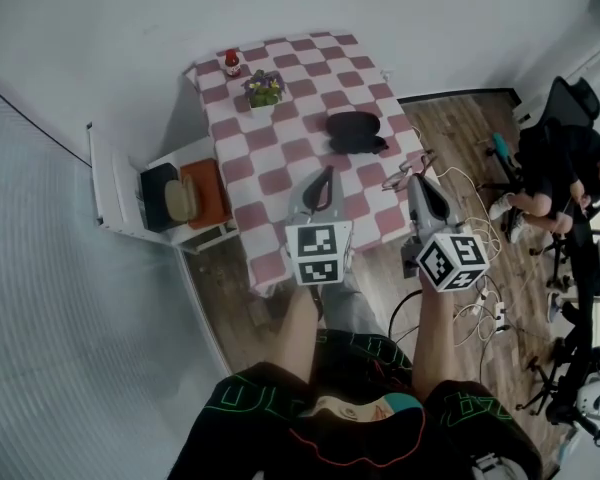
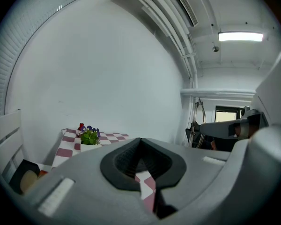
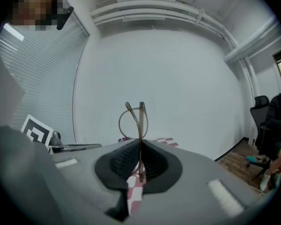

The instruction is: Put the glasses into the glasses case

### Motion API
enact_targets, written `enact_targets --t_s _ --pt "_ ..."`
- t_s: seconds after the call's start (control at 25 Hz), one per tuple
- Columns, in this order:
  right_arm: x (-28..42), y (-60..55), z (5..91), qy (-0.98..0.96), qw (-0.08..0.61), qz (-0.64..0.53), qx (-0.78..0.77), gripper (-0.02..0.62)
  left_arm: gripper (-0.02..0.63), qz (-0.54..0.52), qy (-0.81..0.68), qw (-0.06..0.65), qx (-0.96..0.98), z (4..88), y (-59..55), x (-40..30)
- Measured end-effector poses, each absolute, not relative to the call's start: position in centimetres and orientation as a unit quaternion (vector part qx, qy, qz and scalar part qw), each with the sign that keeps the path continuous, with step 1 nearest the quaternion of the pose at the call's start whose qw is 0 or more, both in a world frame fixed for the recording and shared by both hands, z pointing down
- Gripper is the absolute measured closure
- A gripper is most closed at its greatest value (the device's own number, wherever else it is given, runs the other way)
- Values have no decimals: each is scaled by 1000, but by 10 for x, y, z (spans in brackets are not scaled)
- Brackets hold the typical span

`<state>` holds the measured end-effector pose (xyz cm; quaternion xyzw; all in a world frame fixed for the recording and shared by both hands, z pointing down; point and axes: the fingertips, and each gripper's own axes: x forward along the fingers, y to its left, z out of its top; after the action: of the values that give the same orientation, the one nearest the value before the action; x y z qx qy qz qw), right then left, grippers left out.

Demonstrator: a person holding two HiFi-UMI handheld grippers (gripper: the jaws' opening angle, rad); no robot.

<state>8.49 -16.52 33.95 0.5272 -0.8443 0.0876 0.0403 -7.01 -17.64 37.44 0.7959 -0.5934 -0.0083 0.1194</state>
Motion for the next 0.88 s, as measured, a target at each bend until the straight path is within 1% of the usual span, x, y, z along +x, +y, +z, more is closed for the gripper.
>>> enact_targets --t_s 0.48,0.88 --pt "87 -207 359 -850 51 108 513 584 597 12 -604 145 784 400 -212 -67" --pt "108 -241 388 -845 66 135 513 584 597 34 -603 176 778 435 -240 -46"
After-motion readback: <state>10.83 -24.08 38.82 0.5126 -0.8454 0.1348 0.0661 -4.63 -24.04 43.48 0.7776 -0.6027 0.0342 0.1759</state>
